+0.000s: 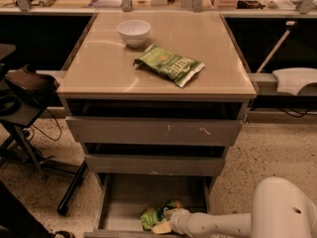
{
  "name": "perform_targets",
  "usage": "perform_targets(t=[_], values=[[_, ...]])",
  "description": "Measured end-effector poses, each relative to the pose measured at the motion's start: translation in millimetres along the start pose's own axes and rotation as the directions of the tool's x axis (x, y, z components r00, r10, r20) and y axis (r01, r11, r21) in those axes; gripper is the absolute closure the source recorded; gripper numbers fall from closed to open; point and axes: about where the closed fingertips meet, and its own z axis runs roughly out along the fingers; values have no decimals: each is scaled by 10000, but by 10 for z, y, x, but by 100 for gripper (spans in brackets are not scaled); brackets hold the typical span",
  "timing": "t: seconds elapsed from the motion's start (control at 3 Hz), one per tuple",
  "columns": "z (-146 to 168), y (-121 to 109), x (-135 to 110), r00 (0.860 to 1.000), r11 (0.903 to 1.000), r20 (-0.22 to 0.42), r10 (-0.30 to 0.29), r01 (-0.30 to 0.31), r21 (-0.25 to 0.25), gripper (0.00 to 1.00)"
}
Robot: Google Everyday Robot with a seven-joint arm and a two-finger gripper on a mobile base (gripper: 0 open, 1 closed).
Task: Pick green rice chip bag from bottom drawer and place on counter
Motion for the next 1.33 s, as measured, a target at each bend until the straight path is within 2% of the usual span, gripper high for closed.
perform_targets(t=[1.0,1.33], values=[[0,1,0,10000,10000,0,0,0,-1,16],[1,1,0,10000,10000,0,0,0,-1,0]])
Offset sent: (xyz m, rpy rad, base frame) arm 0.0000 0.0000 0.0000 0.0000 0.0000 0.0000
